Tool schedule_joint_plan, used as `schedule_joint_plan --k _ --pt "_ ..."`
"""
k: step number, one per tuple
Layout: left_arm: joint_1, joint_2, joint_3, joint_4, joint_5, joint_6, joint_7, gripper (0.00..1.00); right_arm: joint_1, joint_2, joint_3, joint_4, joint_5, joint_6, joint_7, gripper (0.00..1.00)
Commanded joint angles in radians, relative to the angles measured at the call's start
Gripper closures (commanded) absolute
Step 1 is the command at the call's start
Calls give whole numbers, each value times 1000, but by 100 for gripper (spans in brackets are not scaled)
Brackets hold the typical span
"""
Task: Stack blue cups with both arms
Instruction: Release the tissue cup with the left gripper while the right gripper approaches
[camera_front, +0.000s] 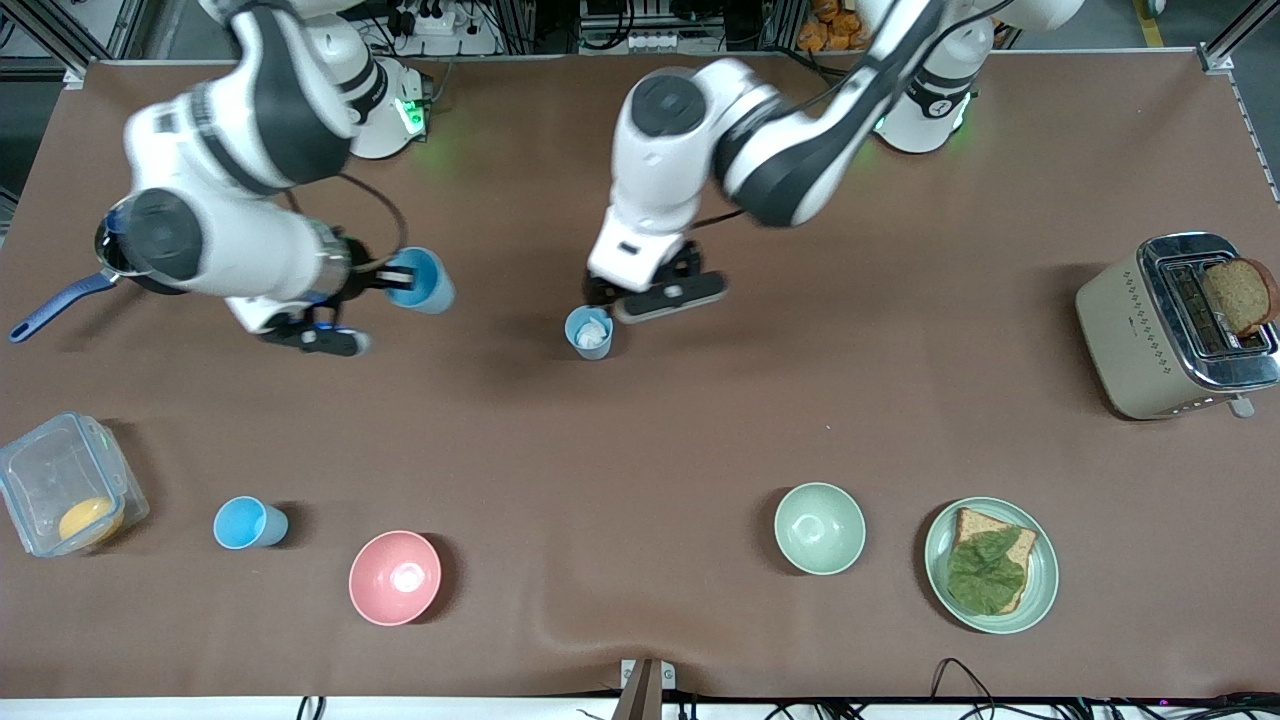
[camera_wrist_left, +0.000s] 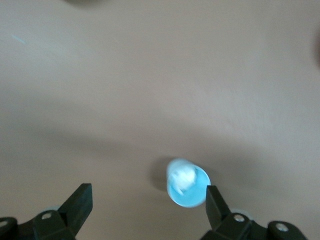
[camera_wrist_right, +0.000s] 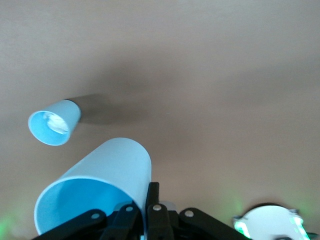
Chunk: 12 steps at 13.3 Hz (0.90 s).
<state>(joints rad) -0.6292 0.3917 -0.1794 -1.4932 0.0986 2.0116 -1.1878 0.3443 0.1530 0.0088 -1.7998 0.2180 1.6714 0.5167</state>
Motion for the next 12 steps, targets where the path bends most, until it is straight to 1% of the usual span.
schedule_joint_plan --k 1,3,4,5,8,12 --pt "135 -140 -6 -42 21 -130 95 0 96 -6 -10 -84 14 143 118 100" --pt "251 -203 -8 -42 21 -194 227 0 151 20 -10 -140 33 275 155 100" --pt "305 -221 -8 -42 21 -220 302 0 174 43 -12 -145 64 327 172 100" --pt "359 -240 -8 -41 21 -243 392 0 208 68 -12 -144 69 370 210 100" --pt "480 -277 -9 -39 21 -306 600 0 251 97 -13 -136 61 419 247 100" --pt "586 -321 -8 -42 21 -347 786 0 288 149 -12 -135 70 511 302 100"
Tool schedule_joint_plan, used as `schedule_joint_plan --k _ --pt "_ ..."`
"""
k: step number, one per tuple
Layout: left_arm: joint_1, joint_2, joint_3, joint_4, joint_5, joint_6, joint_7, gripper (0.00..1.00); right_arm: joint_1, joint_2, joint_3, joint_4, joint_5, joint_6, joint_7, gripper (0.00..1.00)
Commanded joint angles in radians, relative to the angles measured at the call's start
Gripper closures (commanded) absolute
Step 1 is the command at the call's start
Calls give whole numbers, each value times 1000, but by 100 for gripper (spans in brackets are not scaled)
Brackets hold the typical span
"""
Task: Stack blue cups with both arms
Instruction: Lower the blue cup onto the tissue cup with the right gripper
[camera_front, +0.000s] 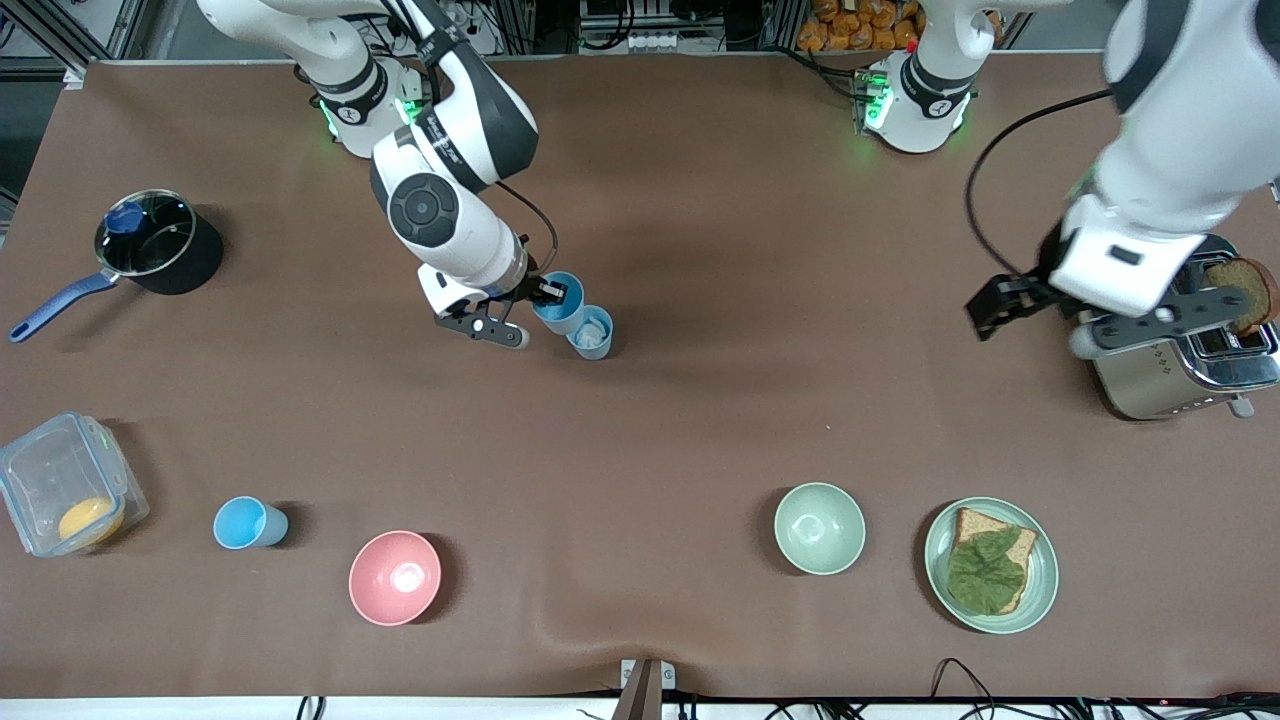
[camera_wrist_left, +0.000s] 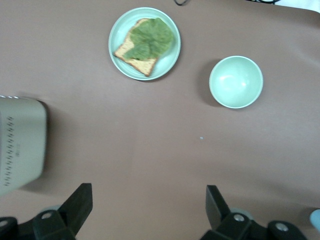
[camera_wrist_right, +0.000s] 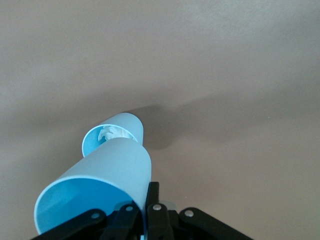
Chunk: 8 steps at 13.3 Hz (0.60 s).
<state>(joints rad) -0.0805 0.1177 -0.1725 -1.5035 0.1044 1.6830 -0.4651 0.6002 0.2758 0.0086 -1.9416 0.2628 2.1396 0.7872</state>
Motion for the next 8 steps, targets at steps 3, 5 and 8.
schedule_joint_plan --k 3,5,8 --pt "50 -64 -15 -31 15 -39 106 0 66 77 -13 13 26 108 95 100" --pt "60 -73 -15 -31 14 -39 132 0 69 80 -12 12 26 106 109 100" --pt "64 -87 -16 -31 12 -40 141 0 67 83 -13 13 26 95 104 78"
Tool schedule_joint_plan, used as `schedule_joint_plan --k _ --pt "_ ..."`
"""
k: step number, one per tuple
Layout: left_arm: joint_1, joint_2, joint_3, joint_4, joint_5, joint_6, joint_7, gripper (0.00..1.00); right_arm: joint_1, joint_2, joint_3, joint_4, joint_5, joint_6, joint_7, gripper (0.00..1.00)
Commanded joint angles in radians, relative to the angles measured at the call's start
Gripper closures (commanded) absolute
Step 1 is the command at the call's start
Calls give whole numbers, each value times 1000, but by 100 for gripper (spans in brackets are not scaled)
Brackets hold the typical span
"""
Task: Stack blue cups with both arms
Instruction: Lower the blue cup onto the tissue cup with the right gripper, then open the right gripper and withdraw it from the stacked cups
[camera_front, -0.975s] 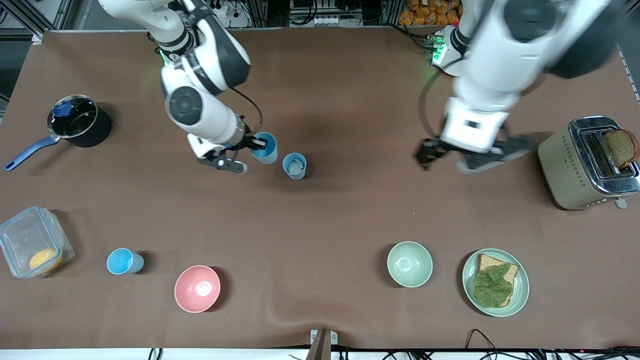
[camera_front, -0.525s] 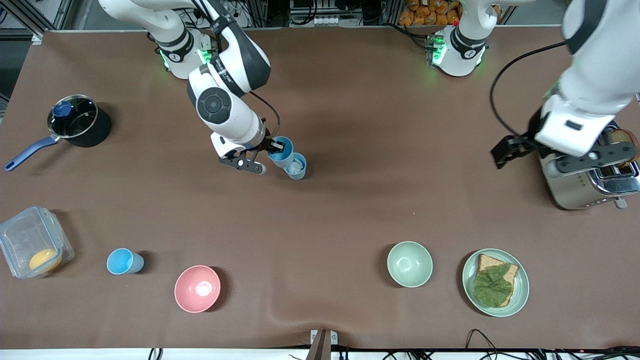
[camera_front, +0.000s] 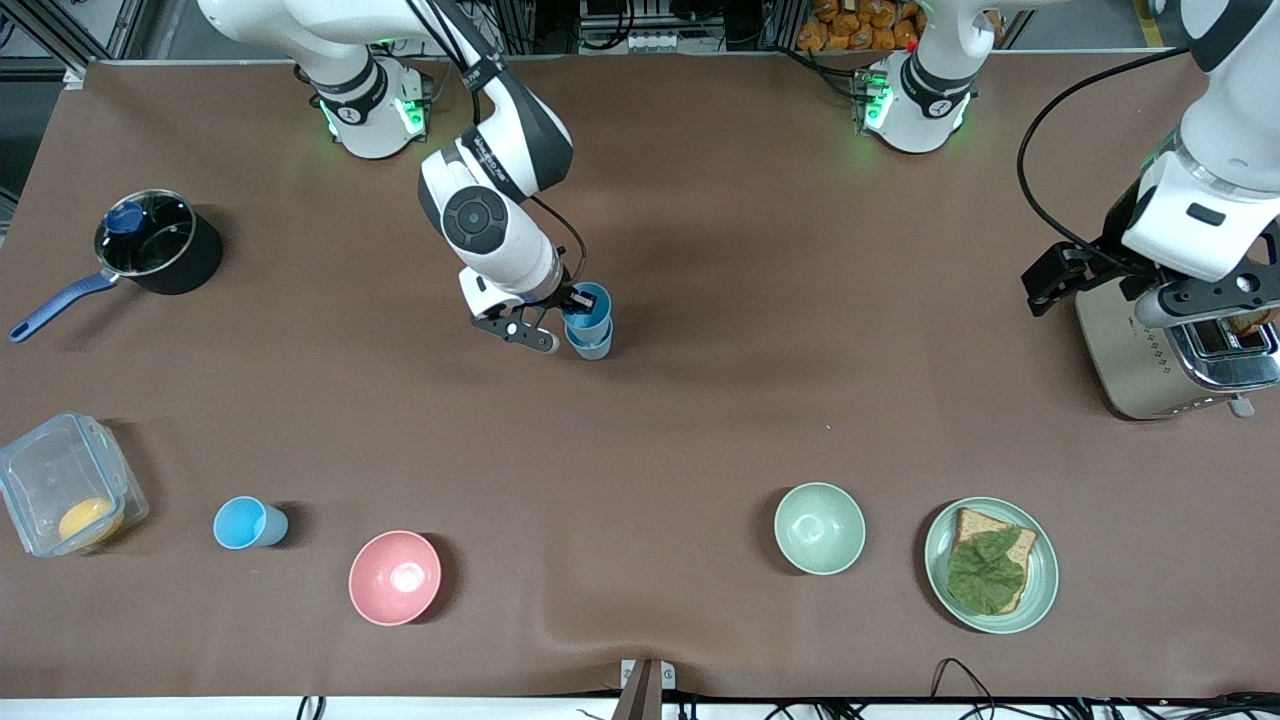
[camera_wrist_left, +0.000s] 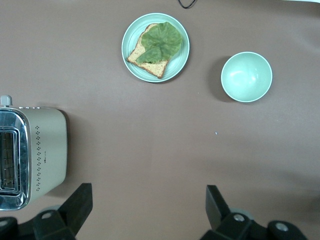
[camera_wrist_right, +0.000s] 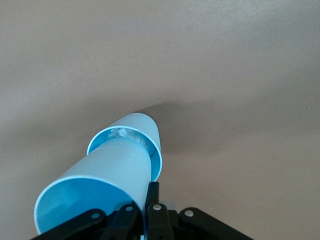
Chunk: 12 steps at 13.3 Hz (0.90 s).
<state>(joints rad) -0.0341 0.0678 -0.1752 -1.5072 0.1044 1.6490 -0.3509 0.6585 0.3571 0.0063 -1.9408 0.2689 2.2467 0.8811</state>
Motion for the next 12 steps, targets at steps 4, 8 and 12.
schedule_joint_plan --k 4,8,12 --pt "17 -37 -15 -22 5 -8 42 0 -25 -45 -19 38 7 -160 -19 0" --pt "19 -37 -18 -18 0 -9 52 0 -201 -164 -20 54 -5 -442 -290 0" --pt "17 -37 -17 -1 3 -31 50 0 -425 -248 -20 51 -91 -627 -612 0"
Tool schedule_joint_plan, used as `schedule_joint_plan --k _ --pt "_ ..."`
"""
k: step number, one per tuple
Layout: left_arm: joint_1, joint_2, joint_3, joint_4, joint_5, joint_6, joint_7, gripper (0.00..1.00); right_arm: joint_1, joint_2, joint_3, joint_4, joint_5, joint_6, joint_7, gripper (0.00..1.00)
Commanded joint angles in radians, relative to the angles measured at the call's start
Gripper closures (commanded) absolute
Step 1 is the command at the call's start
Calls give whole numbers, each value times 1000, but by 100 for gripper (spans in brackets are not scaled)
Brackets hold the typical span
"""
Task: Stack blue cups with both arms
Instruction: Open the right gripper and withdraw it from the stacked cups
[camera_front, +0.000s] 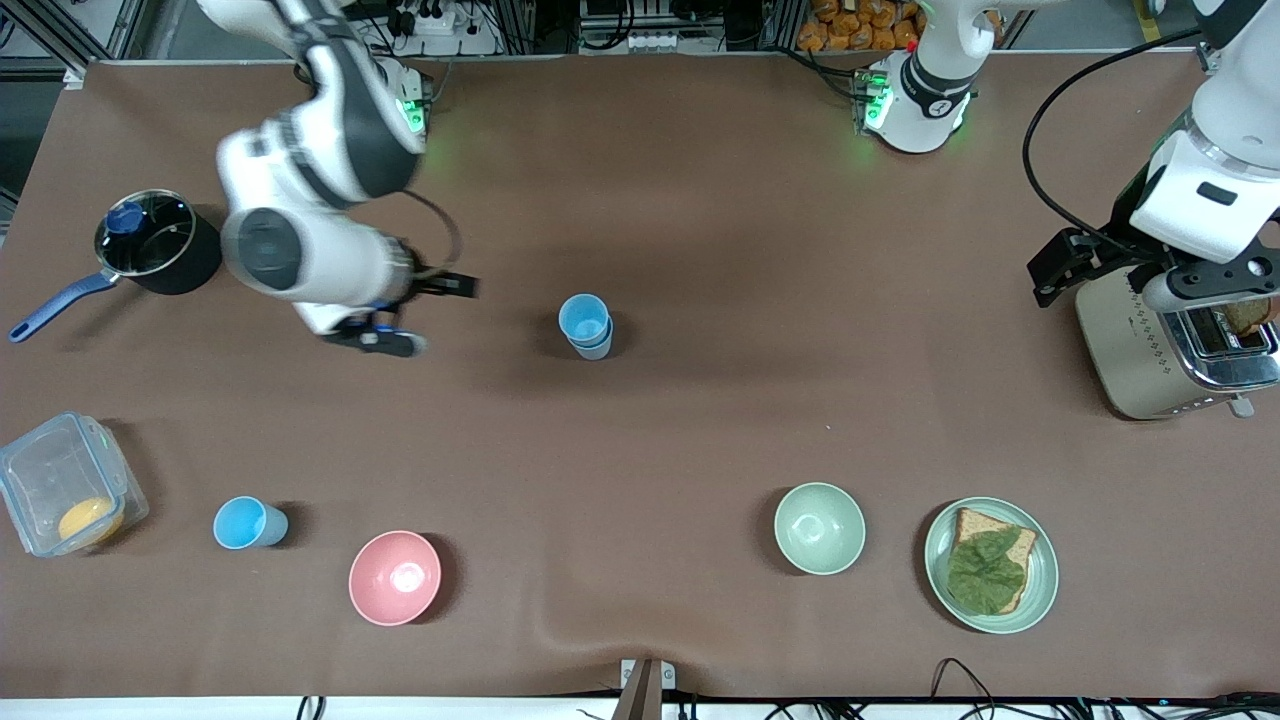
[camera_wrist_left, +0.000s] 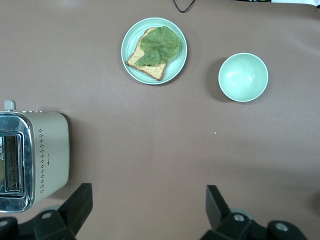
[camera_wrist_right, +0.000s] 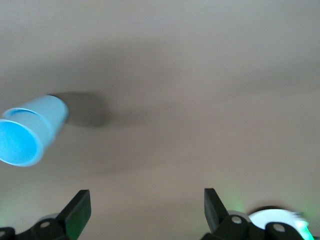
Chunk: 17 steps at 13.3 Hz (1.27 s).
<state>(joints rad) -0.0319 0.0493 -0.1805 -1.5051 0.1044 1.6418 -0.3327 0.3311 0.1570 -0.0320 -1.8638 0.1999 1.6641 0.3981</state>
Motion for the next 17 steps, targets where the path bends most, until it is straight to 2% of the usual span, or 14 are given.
schedule_joint_plan --k 1,3,5,8,11,15,17 --pt "15 -20 -16 -3 3 -30 29 0 -166 -65 18 -28 -22 -65 -204 0" --pt "15 -20 -16 -3 3 -50 26 0 -236 -114 18 -44 -45 -66 -280 0" --pt "17 -23 -13 0 3 -69 35 0 -254 -154 18 -37 -82 -55 -280 0" --pt "17 -43 -11 0 3 -92 38 0 -274 -166 18 29 -105 -53 -285 0" --pt "17 -45 -10 -1 1 -108 38 0 -270 -174 23 81 -192 -56 -369 0" --pt "15 -43 -11 2 0 -115 40 0 -332 -205 -14 132 -185 -67 -528 0" --pt "14 -43 -8 2 -6 -112 40 0 -360 -203 -14 197 -177 -130 -567 0"
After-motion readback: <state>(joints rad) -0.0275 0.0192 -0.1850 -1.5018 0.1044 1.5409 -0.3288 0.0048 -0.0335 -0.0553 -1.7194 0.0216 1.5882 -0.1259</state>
